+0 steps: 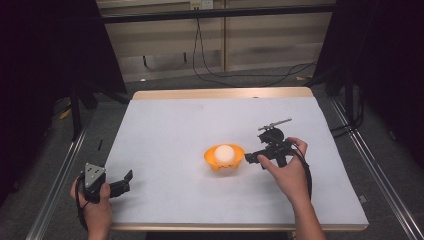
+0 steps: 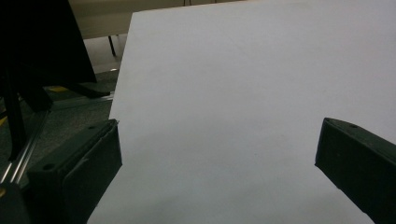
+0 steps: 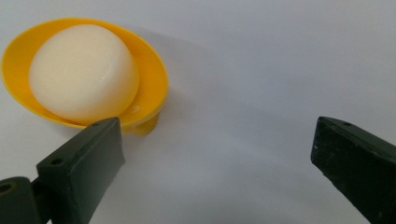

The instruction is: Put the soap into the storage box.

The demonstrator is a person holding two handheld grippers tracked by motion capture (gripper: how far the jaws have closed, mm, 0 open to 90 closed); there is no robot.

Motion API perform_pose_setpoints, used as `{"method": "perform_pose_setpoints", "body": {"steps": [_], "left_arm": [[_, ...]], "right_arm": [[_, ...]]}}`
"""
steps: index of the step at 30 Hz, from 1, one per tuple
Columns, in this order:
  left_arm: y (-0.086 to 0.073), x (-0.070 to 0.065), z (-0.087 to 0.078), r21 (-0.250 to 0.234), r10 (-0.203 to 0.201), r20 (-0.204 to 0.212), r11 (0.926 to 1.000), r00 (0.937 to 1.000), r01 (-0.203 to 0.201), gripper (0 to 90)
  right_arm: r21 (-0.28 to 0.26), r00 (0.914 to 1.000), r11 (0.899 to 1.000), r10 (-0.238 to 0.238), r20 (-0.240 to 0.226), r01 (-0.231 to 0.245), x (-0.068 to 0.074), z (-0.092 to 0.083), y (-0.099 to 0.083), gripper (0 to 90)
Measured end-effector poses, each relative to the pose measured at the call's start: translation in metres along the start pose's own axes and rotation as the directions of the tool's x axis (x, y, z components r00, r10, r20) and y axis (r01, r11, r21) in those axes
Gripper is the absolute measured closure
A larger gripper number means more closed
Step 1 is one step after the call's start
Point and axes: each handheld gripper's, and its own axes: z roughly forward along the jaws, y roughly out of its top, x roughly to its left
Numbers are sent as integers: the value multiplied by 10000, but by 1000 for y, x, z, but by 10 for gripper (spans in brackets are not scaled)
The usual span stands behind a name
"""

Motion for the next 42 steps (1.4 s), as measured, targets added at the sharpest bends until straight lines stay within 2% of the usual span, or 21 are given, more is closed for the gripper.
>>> {"method": "perform_pose_setpoints", "body": {"steps": [12, 28, 42], "left_arm": [[0, 0, 0, -12, 27, -56, 10000, 10000, -27, 3], [0, 0, 0, 38, 120, -61, 9999, 9999, -119, 3], [0, -1, 0, 16, 106, -60, 9999, 9999, -106, 3]], "right_arm": [[58, 9994, 9995, 296, 201, -298, -18, -1, -14, 19], [151, 9940, 9969, 763, 788, -777, -48, -6, -41, 21], [-198, 9908, 9949, 1001, 912, -987, -70, -13, -62, 20]]}}
